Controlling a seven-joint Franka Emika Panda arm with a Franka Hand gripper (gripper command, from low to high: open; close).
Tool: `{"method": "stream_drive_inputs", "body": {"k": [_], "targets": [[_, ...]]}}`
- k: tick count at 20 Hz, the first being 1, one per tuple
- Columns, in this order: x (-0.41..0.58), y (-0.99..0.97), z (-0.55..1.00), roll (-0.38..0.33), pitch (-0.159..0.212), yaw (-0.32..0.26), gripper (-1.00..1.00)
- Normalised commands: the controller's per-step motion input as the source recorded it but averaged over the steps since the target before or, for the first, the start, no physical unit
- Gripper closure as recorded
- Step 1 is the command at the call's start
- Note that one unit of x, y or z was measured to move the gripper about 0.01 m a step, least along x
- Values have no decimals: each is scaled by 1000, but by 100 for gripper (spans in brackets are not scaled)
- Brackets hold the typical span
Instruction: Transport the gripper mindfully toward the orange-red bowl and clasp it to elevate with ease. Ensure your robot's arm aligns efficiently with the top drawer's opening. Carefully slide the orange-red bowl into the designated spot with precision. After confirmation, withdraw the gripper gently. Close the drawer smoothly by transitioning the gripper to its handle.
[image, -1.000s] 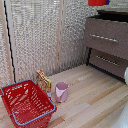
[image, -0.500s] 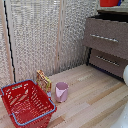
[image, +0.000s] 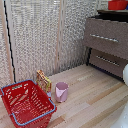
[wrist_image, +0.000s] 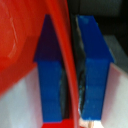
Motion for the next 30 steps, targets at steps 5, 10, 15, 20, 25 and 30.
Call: {"method": "stream_drive_inputs", "body": {"k": [5,10,15,20,25,30], "targets": [[0,-116,-3,0,1,19,100],[0,-22,-31,0,1,3,100],[-39,0,0,0,0,-10,-100],[0,60,194,-76,0,24,-100],[25,188,381,-146,0,126,-100],[112,17,335,-165,0,218,-100]]}}
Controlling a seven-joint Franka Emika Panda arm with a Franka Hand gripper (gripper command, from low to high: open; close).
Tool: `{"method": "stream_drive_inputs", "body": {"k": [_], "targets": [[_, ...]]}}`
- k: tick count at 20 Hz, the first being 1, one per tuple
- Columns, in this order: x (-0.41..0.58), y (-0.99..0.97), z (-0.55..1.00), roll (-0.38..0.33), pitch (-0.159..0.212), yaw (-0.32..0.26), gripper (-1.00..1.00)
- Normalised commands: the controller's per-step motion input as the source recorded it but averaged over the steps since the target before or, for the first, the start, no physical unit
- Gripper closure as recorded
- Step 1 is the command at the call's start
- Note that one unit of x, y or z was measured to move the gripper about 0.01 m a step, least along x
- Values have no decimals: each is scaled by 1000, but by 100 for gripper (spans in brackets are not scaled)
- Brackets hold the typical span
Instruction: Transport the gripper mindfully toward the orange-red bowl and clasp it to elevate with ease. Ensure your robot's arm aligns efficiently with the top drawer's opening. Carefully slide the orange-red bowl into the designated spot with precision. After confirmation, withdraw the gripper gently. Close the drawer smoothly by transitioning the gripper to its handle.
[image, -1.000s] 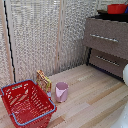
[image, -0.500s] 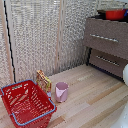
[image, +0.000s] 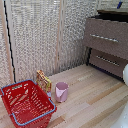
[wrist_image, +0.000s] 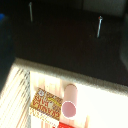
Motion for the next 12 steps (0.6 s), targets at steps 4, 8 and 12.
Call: {"method": "stream_drive_inputs", "body": {"k": [4,8,12], "targets": [[169,0,167,-171,1,241,-100],[89,0,7,-213,25,255,-100],[0,39,4,-276,132,194,-100]]}}
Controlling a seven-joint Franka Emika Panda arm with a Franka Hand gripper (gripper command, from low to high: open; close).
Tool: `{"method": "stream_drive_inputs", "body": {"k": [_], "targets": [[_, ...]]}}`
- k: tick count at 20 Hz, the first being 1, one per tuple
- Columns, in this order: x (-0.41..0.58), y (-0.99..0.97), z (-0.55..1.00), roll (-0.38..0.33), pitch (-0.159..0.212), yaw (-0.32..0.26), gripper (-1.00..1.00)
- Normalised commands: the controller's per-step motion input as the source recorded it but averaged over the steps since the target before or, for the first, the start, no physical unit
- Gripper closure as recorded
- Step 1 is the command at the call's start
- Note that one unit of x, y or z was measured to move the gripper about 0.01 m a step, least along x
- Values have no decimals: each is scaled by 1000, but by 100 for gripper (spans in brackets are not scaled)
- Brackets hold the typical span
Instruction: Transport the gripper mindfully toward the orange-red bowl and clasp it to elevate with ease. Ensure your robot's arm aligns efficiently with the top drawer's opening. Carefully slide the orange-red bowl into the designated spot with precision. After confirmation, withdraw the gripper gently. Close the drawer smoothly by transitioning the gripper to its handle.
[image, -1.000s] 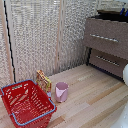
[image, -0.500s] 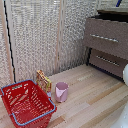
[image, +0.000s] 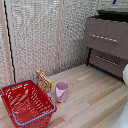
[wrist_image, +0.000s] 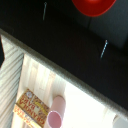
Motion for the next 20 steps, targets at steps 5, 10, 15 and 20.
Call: {"method": "stream_drive_inputs", "body": {"k": [5,10,15,20], "targets": [[0,185,39,-293,190,134,-100],[-4,282,37,-294,212,102,-100],[-30,289,5,-306,216,92,-100],[-81,269,0,-318,222,90,-100]]}}
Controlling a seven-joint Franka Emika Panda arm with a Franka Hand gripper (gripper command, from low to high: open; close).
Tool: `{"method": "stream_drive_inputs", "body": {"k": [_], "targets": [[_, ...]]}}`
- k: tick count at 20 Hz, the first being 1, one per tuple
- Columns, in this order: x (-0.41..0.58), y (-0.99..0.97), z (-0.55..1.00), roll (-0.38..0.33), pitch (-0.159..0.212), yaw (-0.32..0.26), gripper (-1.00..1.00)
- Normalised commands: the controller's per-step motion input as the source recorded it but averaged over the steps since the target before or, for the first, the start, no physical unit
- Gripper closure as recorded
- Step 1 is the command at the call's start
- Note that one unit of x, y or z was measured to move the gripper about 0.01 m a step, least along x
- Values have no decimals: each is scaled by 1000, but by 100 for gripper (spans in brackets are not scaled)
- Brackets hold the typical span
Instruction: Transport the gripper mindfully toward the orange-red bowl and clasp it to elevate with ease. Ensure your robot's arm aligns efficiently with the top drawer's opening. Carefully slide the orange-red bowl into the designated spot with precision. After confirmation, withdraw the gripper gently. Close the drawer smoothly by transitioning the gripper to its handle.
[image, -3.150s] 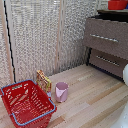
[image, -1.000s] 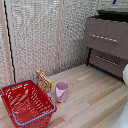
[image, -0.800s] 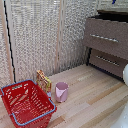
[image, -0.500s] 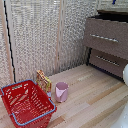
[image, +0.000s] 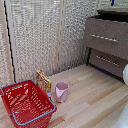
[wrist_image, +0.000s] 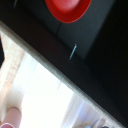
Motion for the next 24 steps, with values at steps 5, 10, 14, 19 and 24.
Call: {"method": "stream_drive_inputs", "body": {"k": [5,10,14,19,24], "targets": [[-93,227,0,-334,215,96,-100],[-18,240,-95,-349,187,94,-100],[0,227,-149,-363,179,91,-100],[0,245,-164,-369,174,80,-100],[137,307,-232,-375,150,30,-100]]}}
